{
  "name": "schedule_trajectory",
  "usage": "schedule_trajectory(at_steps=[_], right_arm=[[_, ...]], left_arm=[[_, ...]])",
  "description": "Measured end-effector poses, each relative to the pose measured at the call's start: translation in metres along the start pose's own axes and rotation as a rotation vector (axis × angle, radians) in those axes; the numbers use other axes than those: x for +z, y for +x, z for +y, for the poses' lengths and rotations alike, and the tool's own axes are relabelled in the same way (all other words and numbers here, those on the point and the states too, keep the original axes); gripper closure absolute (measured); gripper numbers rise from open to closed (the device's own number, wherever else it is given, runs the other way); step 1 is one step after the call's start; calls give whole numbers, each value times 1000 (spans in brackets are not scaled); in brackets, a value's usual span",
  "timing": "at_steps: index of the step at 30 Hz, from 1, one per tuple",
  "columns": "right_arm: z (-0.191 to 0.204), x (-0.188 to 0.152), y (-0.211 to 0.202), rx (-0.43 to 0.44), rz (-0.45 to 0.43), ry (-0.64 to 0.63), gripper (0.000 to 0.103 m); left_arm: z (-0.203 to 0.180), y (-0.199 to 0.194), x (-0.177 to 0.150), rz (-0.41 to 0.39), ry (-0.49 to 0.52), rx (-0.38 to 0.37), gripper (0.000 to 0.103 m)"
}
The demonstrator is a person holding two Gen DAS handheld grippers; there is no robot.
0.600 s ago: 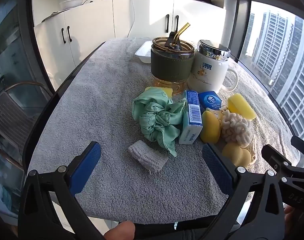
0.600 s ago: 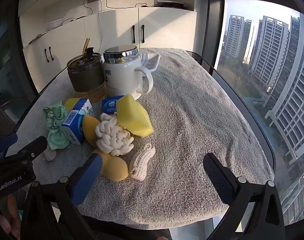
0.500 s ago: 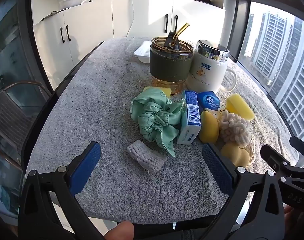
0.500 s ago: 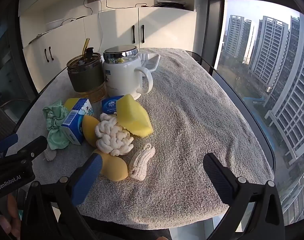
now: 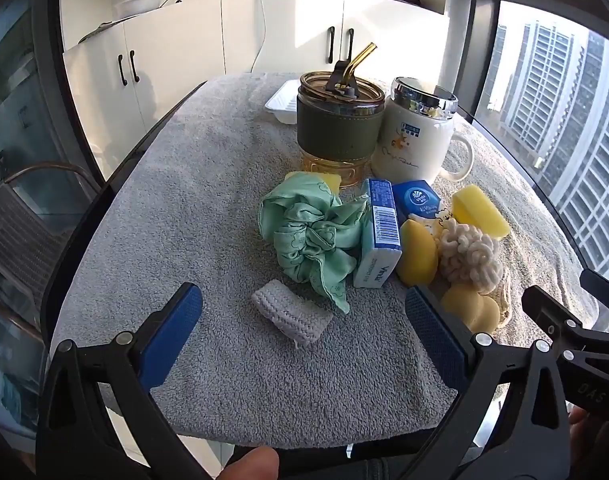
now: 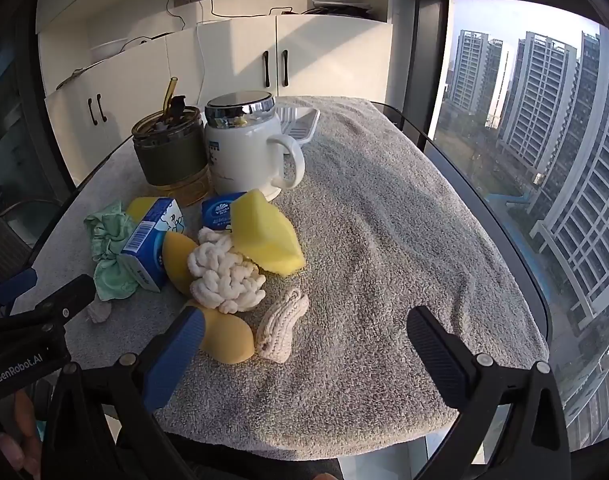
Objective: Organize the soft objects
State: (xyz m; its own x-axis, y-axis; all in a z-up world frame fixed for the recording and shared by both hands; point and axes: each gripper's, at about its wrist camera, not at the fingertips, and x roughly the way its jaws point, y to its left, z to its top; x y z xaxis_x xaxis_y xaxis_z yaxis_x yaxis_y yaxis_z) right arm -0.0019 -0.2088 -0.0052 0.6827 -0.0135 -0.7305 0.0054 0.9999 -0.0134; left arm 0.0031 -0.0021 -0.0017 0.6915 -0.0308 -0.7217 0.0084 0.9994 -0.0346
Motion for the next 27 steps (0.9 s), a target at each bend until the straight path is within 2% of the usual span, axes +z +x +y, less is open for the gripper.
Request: schedule_trajectory(at_steps=[27], right_arm=[[-3, 1, 2, 0, 0, 3, 0]], left_arm=[[-1, 2, 2, 1, 10, -18, 0]])
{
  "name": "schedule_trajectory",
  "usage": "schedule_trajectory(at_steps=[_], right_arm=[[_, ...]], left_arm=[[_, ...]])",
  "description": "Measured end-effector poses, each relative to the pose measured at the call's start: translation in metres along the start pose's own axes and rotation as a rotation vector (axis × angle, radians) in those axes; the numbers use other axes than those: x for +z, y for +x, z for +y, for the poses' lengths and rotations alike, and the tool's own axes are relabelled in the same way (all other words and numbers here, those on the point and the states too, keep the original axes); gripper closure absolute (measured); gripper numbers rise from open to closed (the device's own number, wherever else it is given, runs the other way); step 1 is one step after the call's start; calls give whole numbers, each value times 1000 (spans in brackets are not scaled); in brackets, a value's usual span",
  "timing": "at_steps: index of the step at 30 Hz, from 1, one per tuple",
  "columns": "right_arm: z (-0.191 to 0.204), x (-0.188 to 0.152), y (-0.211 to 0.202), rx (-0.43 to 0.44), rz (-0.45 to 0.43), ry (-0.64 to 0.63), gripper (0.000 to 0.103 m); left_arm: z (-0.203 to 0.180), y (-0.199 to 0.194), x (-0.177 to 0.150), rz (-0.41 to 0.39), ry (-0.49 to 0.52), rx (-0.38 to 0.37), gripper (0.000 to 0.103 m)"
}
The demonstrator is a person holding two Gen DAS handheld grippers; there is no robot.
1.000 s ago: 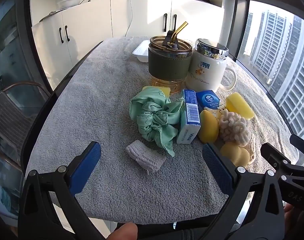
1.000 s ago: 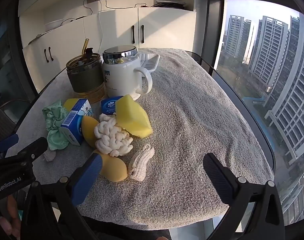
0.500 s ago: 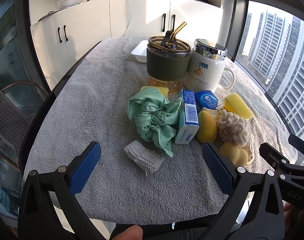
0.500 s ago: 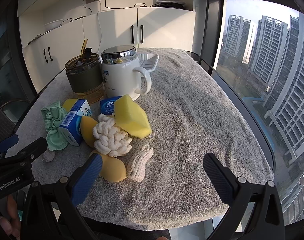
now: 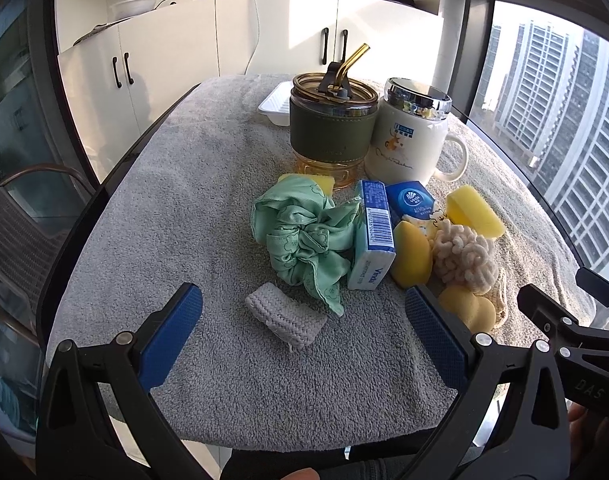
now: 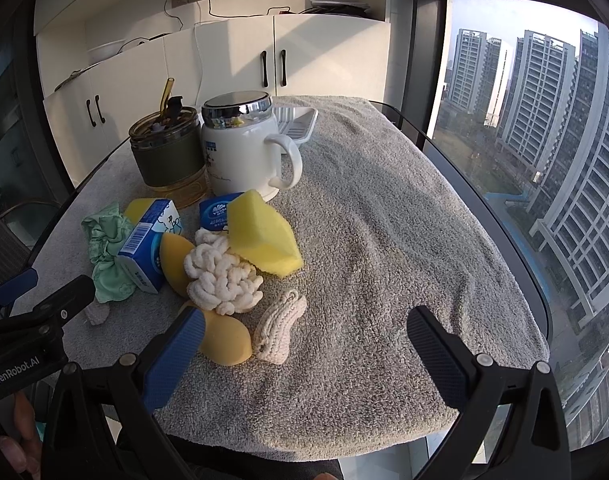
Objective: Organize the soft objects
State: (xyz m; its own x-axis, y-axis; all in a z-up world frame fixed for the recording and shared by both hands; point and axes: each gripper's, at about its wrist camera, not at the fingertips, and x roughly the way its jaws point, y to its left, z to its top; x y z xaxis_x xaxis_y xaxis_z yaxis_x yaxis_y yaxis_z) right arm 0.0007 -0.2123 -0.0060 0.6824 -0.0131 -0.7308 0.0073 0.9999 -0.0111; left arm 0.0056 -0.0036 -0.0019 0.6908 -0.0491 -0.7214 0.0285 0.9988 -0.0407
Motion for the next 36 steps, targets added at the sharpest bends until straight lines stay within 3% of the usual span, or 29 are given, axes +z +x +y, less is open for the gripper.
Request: schedule_trajectory(at_steps=[36], right_arm=[[2, 0, -1, 0, 2, 2, 0]], left_arm=[[4, 0, -2, 3, -3, 6, 0]])
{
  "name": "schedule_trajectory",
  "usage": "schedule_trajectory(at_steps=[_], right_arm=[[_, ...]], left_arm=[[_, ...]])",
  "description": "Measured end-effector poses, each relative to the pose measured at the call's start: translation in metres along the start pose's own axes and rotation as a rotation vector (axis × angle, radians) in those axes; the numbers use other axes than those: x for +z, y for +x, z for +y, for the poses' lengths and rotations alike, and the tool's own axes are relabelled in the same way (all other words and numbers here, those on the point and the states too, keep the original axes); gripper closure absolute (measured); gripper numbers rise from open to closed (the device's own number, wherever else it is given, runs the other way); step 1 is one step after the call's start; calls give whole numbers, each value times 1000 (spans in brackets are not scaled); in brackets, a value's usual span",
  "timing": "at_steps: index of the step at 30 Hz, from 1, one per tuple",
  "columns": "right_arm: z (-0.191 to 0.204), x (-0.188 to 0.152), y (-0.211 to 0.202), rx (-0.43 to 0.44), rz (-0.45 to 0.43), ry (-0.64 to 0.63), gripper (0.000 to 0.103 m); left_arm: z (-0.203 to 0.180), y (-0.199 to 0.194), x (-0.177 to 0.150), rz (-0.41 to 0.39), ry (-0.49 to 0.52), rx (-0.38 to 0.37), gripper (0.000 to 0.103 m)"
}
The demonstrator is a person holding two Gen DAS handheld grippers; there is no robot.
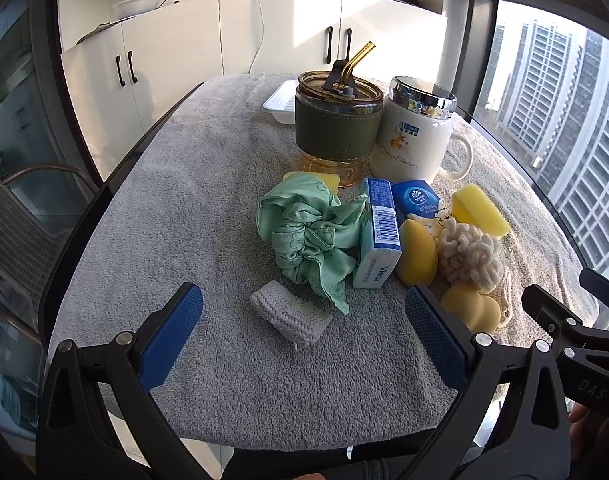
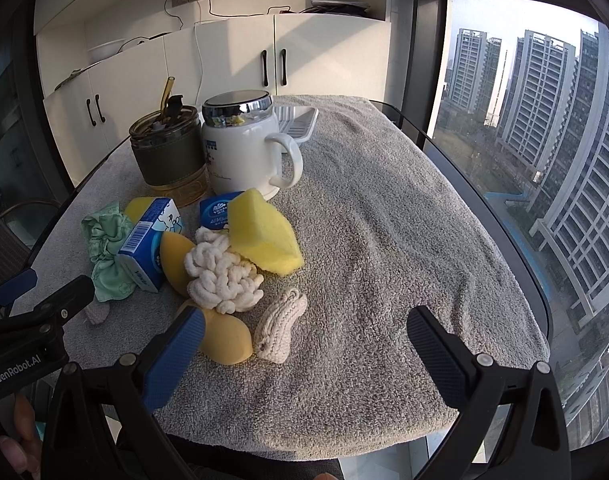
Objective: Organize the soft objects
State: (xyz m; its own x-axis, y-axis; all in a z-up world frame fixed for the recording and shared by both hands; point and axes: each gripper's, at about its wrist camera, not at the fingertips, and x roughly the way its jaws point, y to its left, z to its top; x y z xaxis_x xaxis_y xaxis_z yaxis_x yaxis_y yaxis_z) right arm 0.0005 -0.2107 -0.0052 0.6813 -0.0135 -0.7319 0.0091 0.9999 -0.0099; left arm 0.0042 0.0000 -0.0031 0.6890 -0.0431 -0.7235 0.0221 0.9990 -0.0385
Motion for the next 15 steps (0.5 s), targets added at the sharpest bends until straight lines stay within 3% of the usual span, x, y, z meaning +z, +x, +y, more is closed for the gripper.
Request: schedule_trajectory(at_steps=[15], right_arm=[[-2, -2, 4, 0, 8, -3, 0]], left_arm=[[5, -1, -9, 0, 22, -12, 0]])
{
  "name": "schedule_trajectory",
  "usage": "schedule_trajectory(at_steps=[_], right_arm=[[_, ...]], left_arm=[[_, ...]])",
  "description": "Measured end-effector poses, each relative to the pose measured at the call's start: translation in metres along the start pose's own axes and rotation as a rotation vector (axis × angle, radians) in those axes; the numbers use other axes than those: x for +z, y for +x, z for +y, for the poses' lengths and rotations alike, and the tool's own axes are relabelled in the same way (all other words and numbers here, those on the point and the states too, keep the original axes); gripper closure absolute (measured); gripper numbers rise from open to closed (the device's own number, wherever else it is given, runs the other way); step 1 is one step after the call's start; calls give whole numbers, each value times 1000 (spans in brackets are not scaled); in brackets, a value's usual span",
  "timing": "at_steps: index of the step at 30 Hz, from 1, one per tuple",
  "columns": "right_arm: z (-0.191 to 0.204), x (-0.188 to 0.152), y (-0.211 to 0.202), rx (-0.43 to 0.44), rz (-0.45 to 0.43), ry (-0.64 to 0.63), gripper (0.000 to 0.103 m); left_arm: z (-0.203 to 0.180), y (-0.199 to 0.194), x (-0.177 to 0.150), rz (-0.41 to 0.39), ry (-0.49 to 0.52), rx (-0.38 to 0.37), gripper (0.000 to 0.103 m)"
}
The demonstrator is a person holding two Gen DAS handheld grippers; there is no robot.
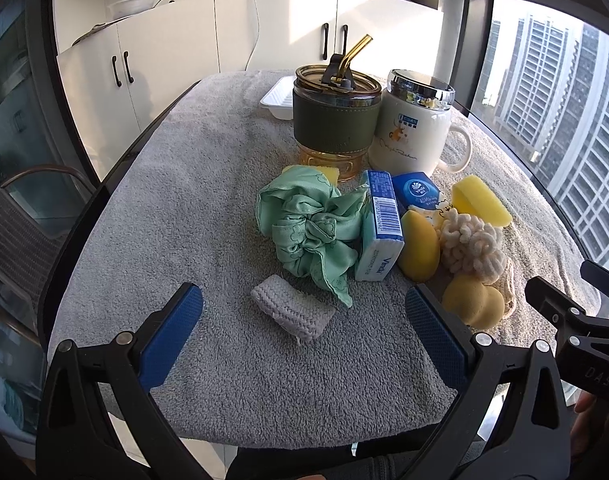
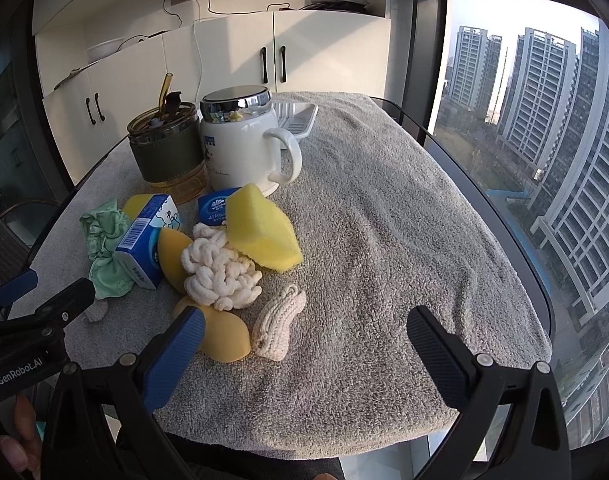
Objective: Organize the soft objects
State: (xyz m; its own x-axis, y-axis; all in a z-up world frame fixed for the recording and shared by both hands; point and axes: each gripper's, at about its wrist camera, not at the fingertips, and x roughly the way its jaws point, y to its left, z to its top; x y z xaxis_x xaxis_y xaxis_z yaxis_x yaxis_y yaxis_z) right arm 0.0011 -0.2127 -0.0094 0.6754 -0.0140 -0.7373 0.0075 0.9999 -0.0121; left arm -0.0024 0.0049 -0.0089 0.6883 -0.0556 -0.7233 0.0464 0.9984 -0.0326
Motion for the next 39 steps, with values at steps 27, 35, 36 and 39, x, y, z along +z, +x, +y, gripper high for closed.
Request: schedule_trajectory(at_steps=[27, 35, 36, 39], right_arm=[[-21, 4, 30, 197, 30, 16, 15], [-19, -3, 62, 186, 136, 14, 29], [-19, -2, 62, 194, 139, 11, 33], [-14, -1, 63, 222, 149, -17, 48]], left_arm=[[15, 36, -25, 58, 94, -89, 1], [17, 49, -25, 106, 72, -79, 2], [16, 50, -24, 108, 74, -74, 2], [16, 50, -22, 113, 73, -75, 4]])
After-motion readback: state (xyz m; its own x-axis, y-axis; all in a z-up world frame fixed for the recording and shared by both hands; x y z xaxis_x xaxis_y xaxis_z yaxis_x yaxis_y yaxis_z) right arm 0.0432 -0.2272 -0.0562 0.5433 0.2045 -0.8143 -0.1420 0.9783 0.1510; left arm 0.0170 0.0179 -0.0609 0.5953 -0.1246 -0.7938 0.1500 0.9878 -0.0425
